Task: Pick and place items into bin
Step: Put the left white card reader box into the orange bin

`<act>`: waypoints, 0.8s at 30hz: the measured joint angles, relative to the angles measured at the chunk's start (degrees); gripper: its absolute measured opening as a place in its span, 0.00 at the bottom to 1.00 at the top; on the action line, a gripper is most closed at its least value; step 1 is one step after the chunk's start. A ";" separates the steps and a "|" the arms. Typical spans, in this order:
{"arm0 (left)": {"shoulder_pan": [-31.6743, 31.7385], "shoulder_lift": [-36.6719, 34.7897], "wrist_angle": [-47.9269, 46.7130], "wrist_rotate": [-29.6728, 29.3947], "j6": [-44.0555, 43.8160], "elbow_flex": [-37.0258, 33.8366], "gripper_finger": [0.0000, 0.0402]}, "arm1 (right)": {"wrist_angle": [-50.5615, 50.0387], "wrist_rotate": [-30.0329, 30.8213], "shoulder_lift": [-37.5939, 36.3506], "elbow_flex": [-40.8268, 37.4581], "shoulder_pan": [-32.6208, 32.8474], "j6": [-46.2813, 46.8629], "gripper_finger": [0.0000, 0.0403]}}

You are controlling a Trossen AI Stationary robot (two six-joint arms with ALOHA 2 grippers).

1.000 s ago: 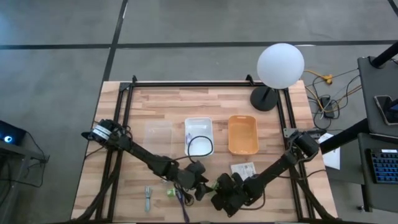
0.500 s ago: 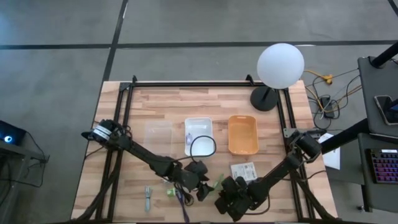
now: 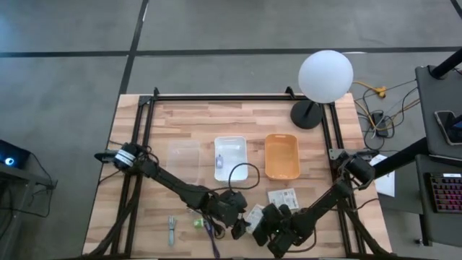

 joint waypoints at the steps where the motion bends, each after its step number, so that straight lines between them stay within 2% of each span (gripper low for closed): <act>1: 0.00 0.00 -0.26 -0.17 0.01 -0.08 0.64 | 0.09 0.02 0.11 -0.05 -0.59 -1.35 0.17; 10: -0.09 0.09 -1.48 0.72 -0.41 -2.50 0.64 | 1.04 -0.67 0.22 1.71 -6.02 -13.99 0.17; 17: -0.17 0.09 -1.05 1.27 -0.33 -2.57 0.64 | 1.19 -0.87 0.23 1.68 -6.17 -13.66 0.17; 20: -0.13 -0.62 -5.79 0.89 0.04 -2.35 0.64 | 1.26 -0.93 0.22 1.68 -6.17 -13.67 0.17; 24: -0.34 -4.23 -19.23 -3.37 2.11 -2.52 0.63 | 1.86 -1.11 0.21 1.64 -6.24 -13.88 0.17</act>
